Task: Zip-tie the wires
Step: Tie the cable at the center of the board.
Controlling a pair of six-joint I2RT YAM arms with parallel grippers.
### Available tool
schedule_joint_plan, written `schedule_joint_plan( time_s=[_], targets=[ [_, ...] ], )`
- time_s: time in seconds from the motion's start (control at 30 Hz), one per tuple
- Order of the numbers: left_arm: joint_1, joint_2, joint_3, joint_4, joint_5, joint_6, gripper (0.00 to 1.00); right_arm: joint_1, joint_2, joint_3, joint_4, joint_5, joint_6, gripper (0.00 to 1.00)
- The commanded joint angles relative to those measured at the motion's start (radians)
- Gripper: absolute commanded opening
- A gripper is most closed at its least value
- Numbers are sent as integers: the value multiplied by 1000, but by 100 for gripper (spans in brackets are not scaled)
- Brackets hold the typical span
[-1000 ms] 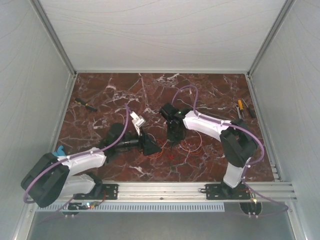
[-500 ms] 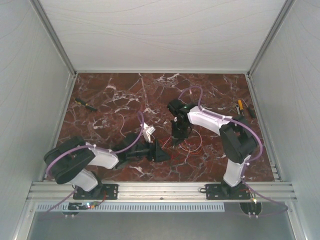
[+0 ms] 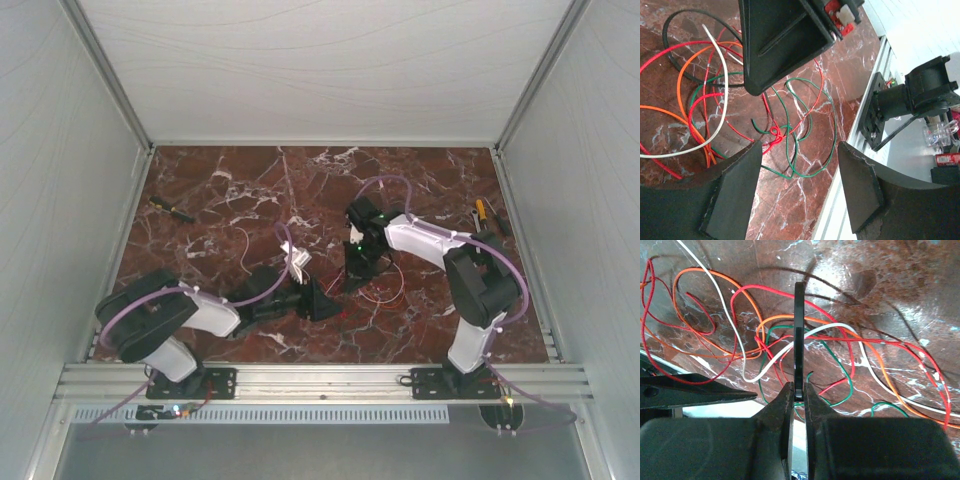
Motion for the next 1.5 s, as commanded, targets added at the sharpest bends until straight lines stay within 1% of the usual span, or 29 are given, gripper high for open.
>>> schedule_joint_plan(
  time_s=[0.0,0.1,0.2,0.43,0.67,0.83,1.23,1.3,1.4,1.47],
  targets=[
    [-5,66,10,158,50,63,62,-27,-46,-20,36,-45,-39,0],
    [-7,114,31,178,66,59,61,-29,-41,-20,17,-49,-34,0],
    [-6,148,50,182,53,49,61,-29,-28,-23,-2,-51,-21,0],
    [-11,173,98,160,46,41,58,-29,-8,-22,-39,-35,57,0],
    [-21,180,153,79,4,42,53,-30,1,-11,-60,-39,114,0],
    [-22,186,180,-2,-27,47,50,-30,9,3,-65,-47,125,0],
    [-25,246,207,-2,-11,28,47,-30,22,18,-74,-66,141,0],
    [-26,255,212,0,-6,25,45,-30,23,17,-73,-66,143,0],
    [-27,272,227,3,8,24,38,-30,22,17,-73,-68,144,0],
    [-27,275,232,2,6,22,35,-30,23,15,-74,-71,146,0]
  ],
)
